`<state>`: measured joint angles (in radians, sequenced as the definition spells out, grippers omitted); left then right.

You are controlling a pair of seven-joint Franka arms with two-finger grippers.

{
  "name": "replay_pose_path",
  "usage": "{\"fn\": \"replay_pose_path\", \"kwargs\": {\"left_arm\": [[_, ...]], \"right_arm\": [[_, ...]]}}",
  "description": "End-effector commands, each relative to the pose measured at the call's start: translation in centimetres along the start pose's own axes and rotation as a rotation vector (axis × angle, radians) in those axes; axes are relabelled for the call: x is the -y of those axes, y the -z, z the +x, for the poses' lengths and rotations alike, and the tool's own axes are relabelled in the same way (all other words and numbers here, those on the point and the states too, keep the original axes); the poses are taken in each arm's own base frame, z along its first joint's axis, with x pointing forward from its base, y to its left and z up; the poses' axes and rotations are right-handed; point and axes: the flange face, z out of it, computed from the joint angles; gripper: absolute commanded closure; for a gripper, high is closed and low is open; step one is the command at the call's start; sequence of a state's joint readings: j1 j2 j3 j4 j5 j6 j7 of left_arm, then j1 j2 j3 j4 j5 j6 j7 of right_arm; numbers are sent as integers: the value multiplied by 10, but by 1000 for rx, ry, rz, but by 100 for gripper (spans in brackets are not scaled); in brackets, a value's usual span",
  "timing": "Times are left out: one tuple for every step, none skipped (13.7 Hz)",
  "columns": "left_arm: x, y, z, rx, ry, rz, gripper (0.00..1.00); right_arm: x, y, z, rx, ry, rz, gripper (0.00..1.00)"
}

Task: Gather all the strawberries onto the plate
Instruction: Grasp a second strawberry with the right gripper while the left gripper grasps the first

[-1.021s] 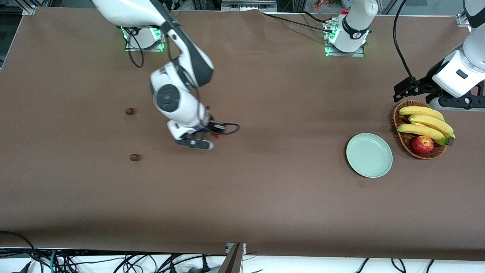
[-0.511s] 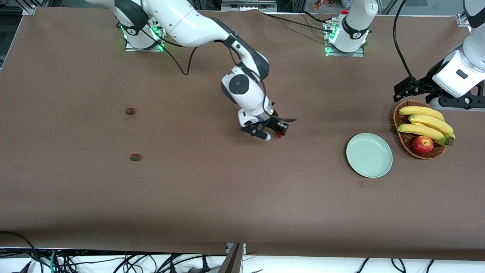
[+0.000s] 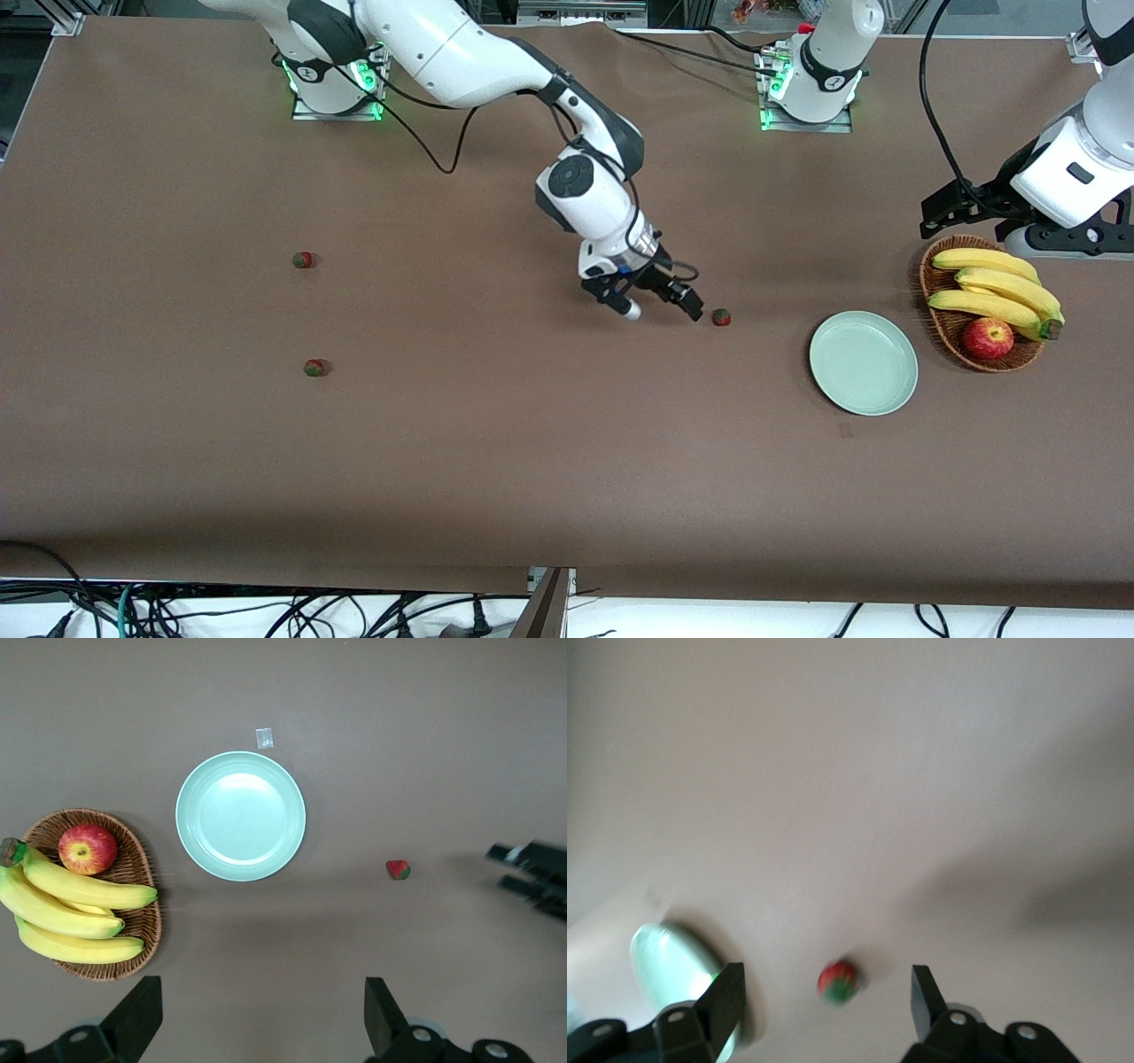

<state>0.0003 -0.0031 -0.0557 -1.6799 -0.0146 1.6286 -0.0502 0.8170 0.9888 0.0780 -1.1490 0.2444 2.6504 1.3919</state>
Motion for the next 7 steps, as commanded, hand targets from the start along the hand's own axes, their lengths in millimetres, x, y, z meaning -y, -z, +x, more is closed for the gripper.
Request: {"fn": "replay_pose_path", "kwargs": {"left_arm": [[0, 4, -3, 3, -14, 17, 0], [-1, 4, -3, 11, -14, 17, 0], [-1, 2, -6, 31, -17, 18, 0], [-3, -2, -7, 54, -24, 15, 0], [-8, -5, -9, 76, -33, 9, 0], [-14, -14, -8, 108, -44, 9, 0], [-25, -27, -7, 160, -69, 10, 0]], "right_arm": [[13, 73, 73, 43, 121, -202, 16], [11, 99, 102, 74, 189, -281, 16], [4, 121, 131, 111, 262, -351, 16], [-7, 145, 161, 147, 340, -414, 16], [-25, 166, 198, 180, 417, -479, 16], [-42, 184, 232, 196, 485, -518, 16], [-61, 199, 263, 190, 525, -553, 16]]}}
